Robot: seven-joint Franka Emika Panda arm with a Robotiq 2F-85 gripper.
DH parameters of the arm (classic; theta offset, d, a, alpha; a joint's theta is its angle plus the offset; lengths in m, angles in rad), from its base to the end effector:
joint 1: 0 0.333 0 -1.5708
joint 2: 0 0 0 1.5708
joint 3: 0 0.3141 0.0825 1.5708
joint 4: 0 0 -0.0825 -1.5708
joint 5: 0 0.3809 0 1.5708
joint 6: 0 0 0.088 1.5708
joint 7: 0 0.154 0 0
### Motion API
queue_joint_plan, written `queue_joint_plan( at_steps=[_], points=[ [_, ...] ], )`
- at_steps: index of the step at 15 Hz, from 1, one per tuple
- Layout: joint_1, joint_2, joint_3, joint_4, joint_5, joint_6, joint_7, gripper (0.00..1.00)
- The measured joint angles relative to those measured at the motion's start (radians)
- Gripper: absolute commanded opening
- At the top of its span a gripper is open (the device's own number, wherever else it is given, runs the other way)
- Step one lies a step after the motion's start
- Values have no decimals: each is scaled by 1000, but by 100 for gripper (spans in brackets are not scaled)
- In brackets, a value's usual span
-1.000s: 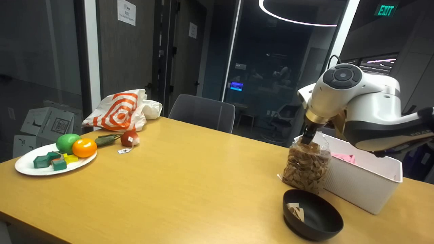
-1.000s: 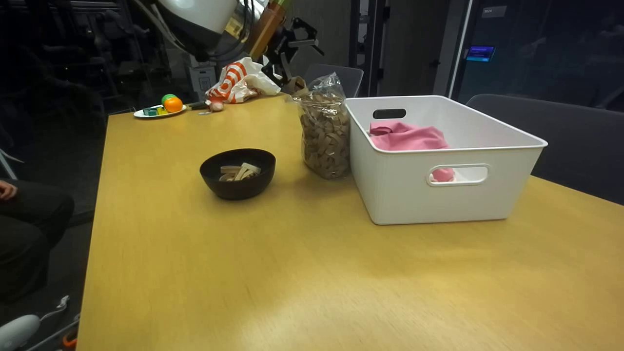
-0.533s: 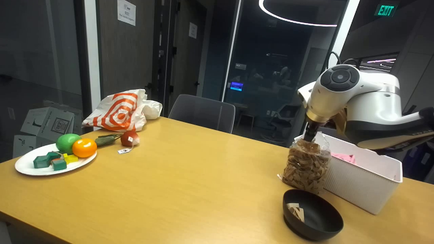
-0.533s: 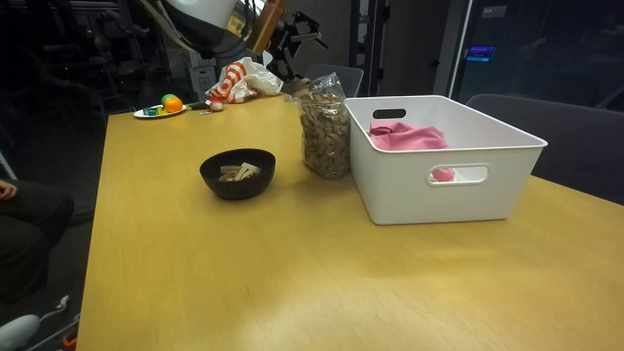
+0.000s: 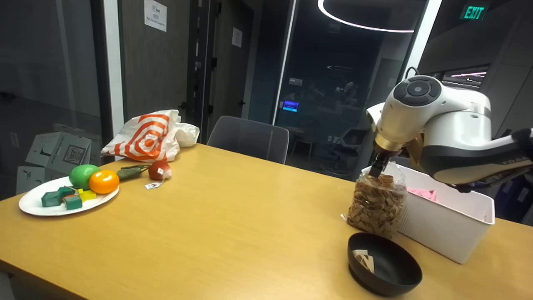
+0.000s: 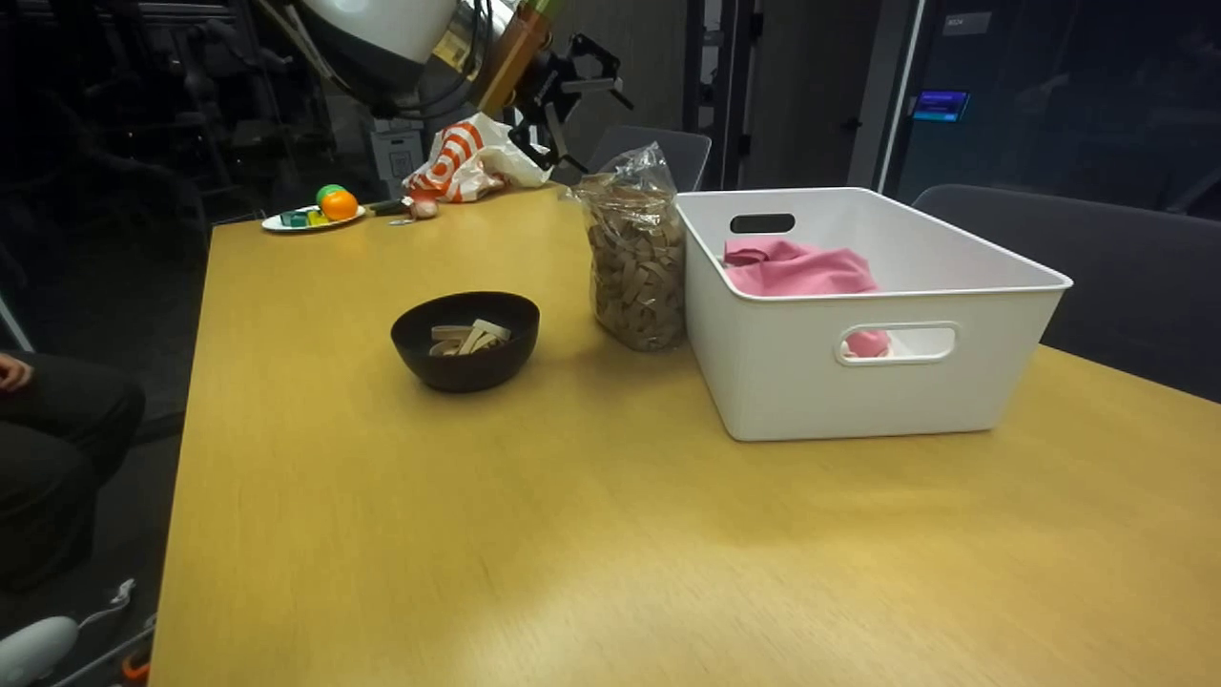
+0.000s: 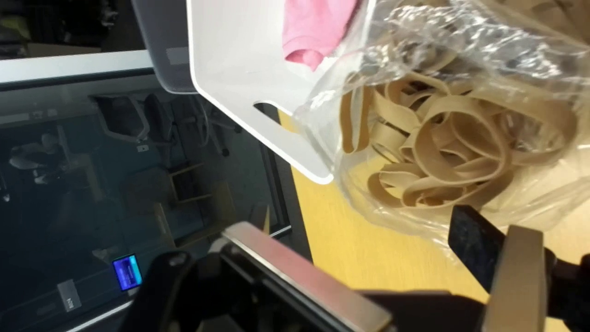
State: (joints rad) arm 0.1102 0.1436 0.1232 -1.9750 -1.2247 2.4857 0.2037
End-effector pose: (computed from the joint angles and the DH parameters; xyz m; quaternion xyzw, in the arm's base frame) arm 0.6287 0.1239 0.4059 0.8027 0.3938 0.2405 0.3778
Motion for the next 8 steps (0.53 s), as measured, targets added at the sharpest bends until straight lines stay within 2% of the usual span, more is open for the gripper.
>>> queue_joint_plan(
  at_steps=[5, 8],
  points=[
    [-39, -177, -15, -223, 429, 75, -186, 100],
    [-22, -271, -54, -363, 689, 101, -336, 100]
  ],
)
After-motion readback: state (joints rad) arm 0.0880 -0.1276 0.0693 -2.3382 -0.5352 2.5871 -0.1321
